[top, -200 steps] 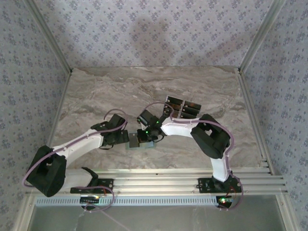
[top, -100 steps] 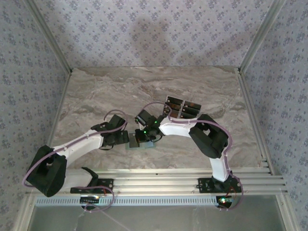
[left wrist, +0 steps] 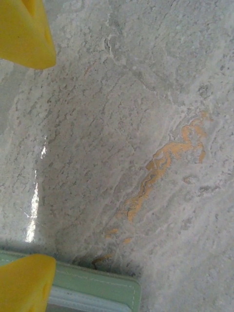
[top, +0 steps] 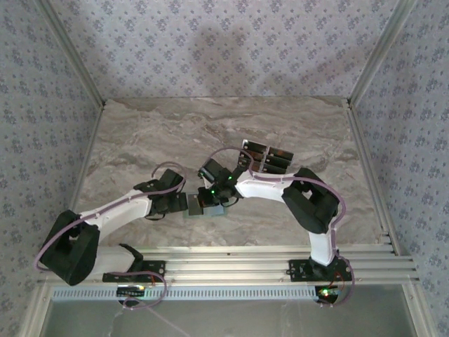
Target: Put the credit cards into the card holder
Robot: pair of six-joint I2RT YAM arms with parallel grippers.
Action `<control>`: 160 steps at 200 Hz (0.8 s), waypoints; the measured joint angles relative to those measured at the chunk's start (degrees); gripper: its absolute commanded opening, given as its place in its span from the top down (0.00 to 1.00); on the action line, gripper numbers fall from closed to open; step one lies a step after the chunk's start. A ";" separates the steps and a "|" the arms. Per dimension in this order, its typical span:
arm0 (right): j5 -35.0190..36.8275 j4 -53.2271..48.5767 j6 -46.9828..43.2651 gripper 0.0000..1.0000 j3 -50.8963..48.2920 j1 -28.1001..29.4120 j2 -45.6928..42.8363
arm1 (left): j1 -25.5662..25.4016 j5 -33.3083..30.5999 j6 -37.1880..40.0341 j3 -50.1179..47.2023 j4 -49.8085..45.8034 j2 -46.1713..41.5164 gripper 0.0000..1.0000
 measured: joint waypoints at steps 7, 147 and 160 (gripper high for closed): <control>0.00 0.00 0.00 0.93 -0.24 0.00 0.00 | 0.00 0.00 0.00 -0.20 -0.02 0.09 0.03; -0.02 -0.26 0.00 0.93 -0.55 0.09 1.73 | 0.00 0.04 -0.61 -2.03 1.51 1.84 0.03; -0.02 -0.31 0.00 0.93 -0.44 0.15 1.79 | 0.00 0.07 -0.61 -2.03 1.53 1.90 0.03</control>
